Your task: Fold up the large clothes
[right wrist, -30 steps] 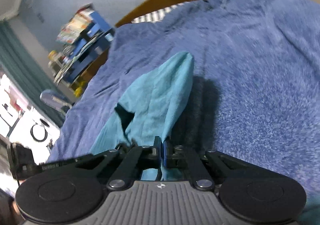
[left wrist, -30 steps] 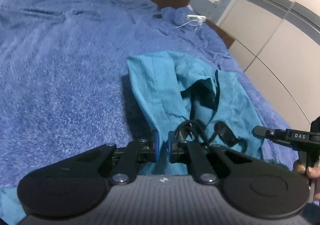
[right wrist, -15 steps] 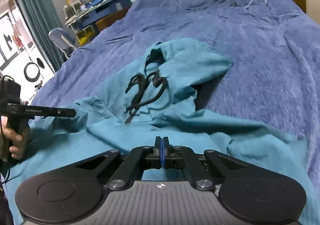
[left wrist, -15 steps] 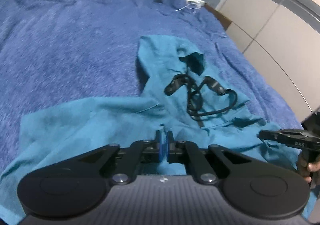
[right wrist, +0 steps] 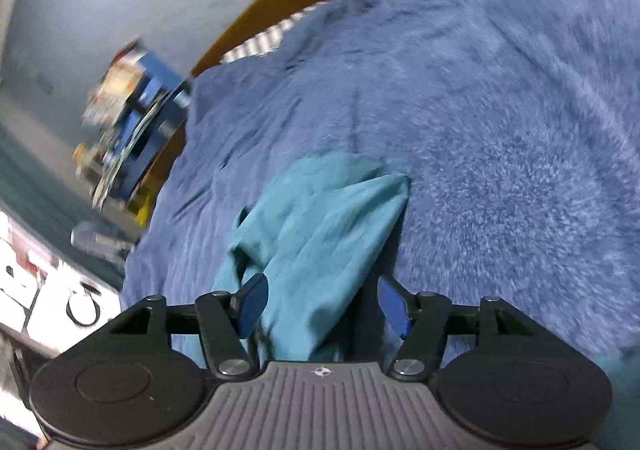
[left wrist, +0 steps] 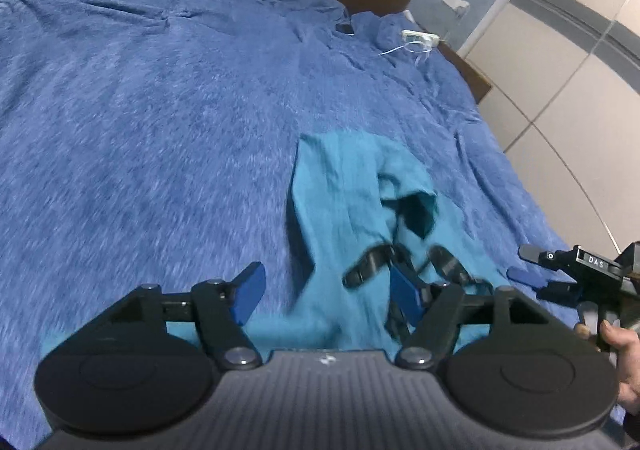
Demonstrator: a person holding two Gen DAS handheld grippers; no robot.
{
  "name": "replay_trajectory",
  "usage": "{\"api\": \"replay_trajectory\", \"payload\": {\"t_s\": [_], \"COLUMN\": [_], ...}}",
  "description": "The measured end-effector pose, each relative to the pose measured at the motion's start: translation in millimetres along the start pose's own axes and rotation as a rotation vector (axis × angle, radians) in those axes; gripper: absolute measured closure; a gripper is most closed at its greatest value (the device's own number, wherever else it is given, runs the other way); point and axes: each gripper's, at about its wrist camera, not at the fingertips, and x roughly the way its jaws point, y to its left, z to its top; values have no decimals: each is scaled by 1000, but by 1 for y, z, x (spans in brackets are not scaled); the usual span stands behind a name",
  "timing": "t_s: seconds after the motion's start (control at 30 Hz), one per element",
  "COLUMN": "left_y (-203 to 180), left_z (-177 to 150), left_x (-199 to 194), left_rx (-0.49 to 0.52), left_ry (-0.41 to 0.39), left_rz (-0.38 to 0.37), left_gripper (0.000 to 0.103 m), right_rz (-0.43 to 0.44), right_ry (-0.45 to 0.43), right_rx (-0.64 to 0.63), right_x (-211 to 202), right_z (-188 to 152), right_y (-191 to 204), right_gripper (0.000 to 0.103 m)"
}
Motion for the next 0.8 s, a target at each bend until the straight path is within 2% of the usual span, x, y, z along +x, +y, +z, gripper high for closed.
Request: {"api": "replay_trajectory", "payload": {"t_s": [0.1, 0.27, 0.37, 0.4, 0.43, 0.47, 0.5, 0.6, 0.8], "left_y": [1, 8, 9, 9, 9, 9, 9, 5, -8], "left_z": [13, 19, 20, 21, 22, 23, 24, 26, 18], "left_x": [29, 85, 107, 113, 115, 117, 118, 107, 57], "left_rx": [-32, -83, -78, -82, -87, -92, -105, -94, 0], "left_ry": [17, 75, 85, 81, 73, 67, 72, 25, -50], "left_rz": [32, 79, 100, 100, 85, 59, 34, -30, -115], "left_gripper": [32, 32, 32, 34, 55, 74, 99, 103, 103], "right_rz": [-8, -27, -11, -9, -8, -1, 16, 81, 215], "right_ry": [24, 63, 66, 69, 65, 53, 37, -3, -35], "right_rx": [68, 108, 145, 147, 138, 125, 107, 67, -30], "right_x": [28, 68, 85, 89, 93, 94, 94, 86, 44], "right_z": [9, 11, 15, 16, 17, 18, 19, 23, 21], "right_y": [-13, -28, -36, -37, -36, -35, -32, -21, 13], "right_gripper": [37, 38, 56, 78, 89, 91, 96, 99, 100]}}
